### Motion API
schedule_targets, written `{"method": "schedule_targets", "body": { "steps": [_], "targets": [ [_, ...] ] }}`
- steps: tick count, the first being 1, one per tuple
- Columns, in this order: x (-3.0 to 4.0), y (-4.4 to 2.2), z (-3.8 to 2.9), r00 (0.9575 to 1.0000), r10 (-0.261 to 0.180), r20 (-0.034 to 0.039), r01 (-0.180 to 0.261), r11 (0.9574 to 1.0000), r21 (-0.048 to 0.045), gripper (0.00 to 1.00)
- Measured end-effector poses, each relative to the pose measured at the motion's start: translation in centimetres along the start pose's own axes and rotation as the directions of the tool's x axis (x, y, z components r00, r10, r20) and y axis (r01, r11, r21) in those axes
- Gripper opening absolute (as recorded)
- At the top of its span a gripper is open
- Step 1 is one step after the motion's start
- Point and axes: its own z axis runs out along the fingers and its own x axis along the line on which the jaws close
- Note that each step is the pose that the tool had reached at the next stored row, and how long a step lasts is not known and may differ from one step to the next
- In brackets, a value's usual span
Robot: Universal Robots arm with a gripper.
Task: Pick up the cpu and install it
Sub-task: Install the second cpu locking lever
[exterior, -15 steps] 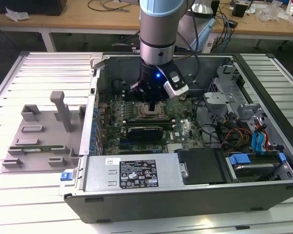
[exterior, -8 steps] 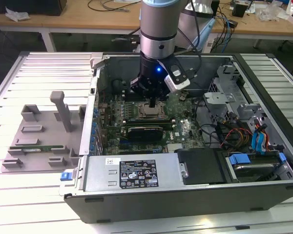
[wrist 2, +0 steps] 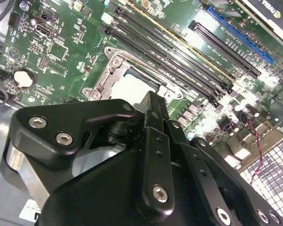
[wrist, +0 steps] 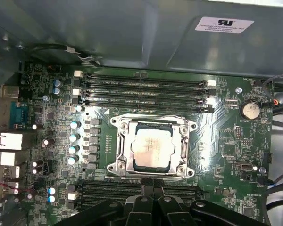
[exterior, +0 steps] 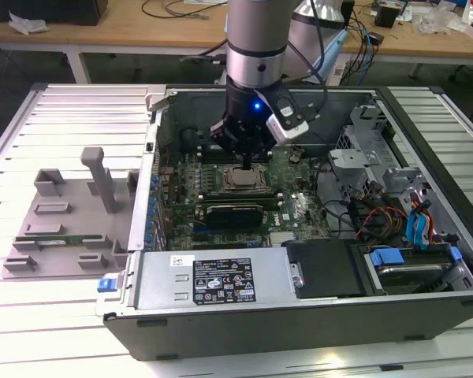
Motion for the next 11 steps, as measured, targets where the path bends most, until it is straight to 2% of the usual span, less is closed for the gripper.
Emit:
{"method": "schedule_targets", "body": {
  "steps": [4,6,11],
  "targets": [
    [0.00,0.00,-0.26,1.0000,0.000,-0.0001,0.000,1.0000,0.0009,0.11],
    [-0.01,0.02,-0.64,1.0000,0.000,-0.0001,0.000,1.0000,0.0022,0.11],
    [-0.01,0.02,-0.69,1.0000,0.000,-0.0001,0.000,1.0000,0.0023,0.11]
  ]
}}
